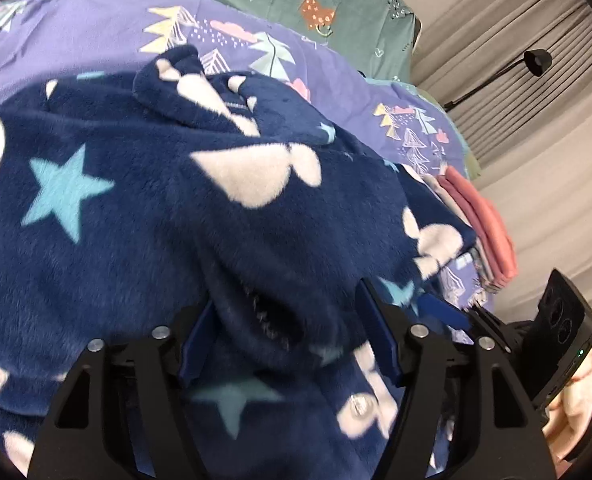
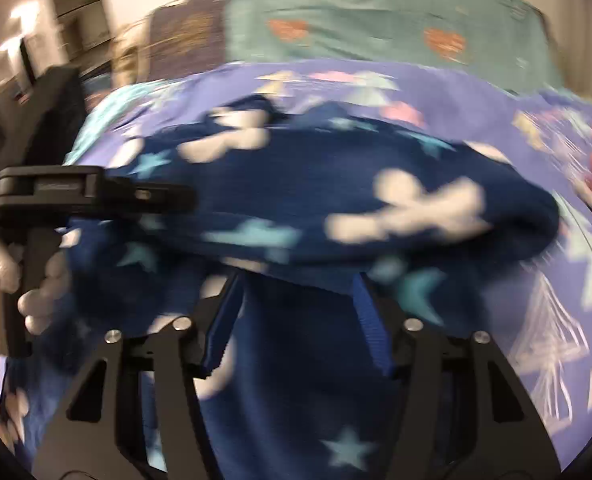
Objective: Fold small clothes
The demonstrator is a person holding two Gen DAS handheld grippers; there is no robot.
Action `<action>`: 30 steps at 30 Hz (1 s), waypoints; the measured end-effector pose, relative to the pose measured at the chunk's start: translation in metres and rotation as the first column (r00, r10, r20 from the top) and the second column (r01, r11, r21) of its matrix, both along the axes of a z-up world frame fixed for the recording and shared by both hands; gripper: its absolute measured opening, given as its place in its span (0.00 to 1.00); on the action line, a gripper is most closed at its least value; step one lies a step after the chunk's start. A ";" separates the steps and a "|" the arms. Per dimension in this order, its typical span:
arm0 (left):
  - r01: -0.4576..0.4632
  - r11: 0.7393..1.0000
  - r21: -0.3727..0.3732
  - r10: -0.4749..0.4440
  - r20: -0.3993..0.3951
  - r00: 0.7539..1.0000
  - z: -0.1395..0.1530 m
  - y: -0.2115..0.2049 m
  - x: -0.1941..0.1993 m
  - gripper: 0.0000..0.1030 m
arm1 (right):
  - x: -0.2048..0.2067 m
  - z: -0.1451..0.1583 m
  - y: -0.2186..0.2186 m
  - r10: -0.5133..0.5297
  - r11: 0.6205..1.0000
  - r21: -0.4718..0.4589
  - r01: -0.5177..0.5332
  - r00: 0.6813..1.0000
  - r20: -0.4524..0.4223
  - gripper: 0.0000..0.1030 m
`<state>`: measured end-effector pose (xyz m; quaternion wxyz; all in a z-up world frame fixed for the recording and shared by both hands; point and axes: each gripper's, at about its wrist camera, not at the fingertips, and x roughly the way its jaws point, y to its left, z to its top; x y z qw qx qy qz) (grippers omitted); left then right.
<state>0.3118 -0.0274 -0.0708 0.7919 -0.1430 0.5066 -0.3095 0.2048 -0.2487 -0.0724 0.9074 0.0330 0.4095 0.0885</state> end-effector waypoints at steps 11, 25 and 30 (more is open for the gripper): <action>0.079 0.989 0.129 -0.119 0.342 0.932 0.089 -0.010 -0.031 0.12 | 0.009 0.000 -0.023 -0.046 0.988 0.147 0.049 0.999 -0.024 0.06; -0.127 0.905 0.406 -0.056 0.409 0.911 0.085 0.078 -0.036 0.12 | 0.023 -0.029 -0.024 -0.054 0.993 0.093 0.071 0.984 -0.170 0.03; -0.173 0.904 0.391 -0.006 0.415 0.910 0.084 0.096 -0.035 0.12 | 0.024 -0.030 -0.027 -0.051 0.993 0.099 0.069 0.984 -0.172 0.03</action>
